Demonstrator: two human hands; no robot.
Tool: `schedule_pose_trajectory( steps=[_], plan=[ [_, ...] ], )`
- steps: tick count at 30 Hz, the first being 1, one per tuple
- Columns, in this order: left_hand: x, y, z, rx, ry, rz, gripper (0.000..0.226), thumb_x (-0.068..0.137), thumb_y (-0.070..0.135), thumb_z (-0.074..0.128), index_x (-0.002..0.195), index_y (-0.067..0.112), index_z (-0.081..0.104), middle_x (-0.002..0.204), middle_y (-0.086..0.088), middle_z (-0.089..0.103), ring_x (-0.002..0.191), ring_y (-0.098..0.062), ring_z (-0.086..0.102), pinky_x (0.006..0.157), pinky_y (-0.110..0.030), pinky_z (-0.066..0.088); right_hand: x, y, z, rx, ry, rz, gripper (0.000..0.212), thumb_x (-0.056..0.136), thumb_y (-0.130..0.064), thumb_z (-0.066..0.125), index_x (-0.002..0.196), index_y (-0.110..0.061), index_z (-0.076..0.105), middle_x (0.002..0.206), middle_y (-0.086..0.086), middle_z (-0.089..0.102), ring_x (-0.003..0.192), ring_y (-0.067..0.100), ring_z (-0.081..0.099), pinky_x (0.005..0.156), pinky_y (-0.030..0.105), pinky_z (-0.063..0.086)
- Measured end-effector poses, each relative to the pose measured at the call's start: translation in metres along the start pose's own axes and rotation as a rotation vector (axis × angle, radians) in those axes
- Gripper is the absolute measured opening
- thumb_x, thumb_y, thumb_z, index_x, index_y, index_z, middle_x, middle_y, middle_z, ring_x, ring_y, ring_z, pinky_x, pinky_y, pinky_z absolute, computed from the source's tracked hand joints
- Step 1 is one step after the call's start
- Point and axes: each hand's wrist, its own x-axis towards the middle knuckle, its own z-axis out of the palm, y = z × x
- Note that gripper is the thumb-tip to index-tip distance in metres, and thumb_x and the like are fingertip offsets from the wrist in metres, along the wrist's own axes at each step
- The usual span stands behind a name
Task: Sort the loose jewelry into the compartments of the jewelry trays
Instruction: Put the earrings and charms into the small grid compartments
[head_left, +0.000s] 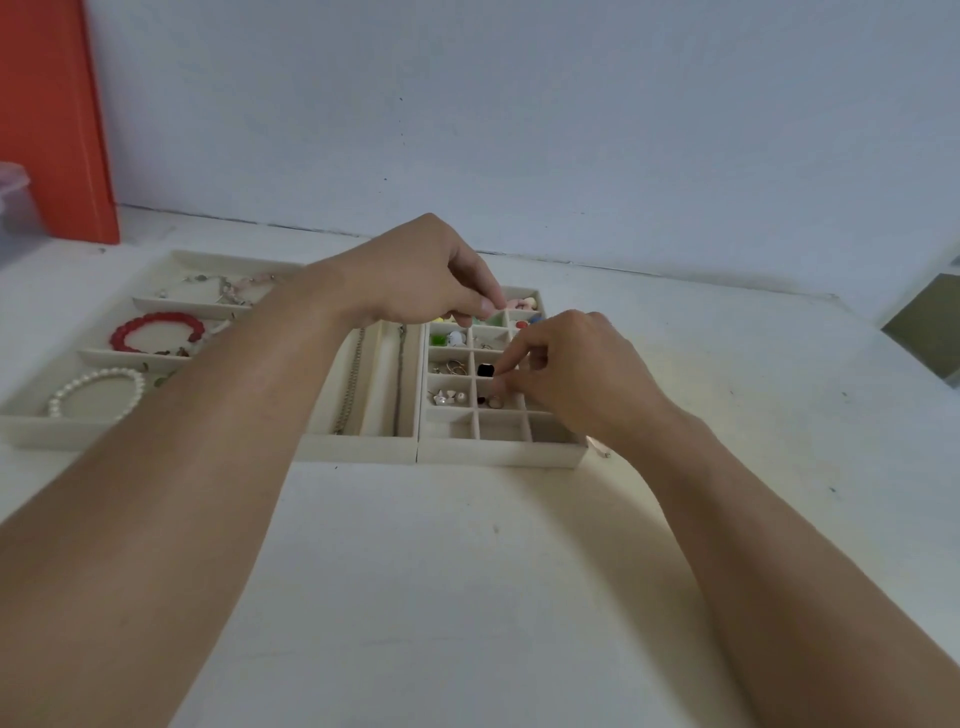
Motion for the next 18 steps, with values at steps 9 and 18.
schedule_pose_trajectory(
  steps=[9, 18],
  plan=[
    [0.001, 0.003, 0.011, -0.048, -0.068, 0.015, 0.013, 0.085, 0.007, 0.077, 0.091, 0.018, 0.081, 0.08, 0.003, 0.078, 0.078, -0.009, 0.075, 0.077, -0.018, 0.058, 0.001, 0.017, -0.012, 0.493, 0.122, 0.091, 0.017, 0.089, -0.042, 0.075, 0.103, -0.033, 0.079, 0.076, -0.013, 0.071, 0.046, 0.0, 0.048, 0.046, 0.007, 0.033],
    [0.001, 0.005, 0.022, -0.075, -0.124, 0.004, 0.013, 0.083, 0.002, 0.077, 0.089, 0.014, 0.079, 0.086, -0.002, 0.079, 0.089, -0.019, 0.077, 0.091, -0.028, 0.058, 0.0, 0.019, -0.013, 0.701, 0.045, 0.08, 0.01, 0.09, -0.031, 0.076, 0.087, -0.039, 0.081, 0.087, -0.025, 0.075, 0.062, -0.015, 0.057, 0.055, 0.0, 0.036]
  ],
)
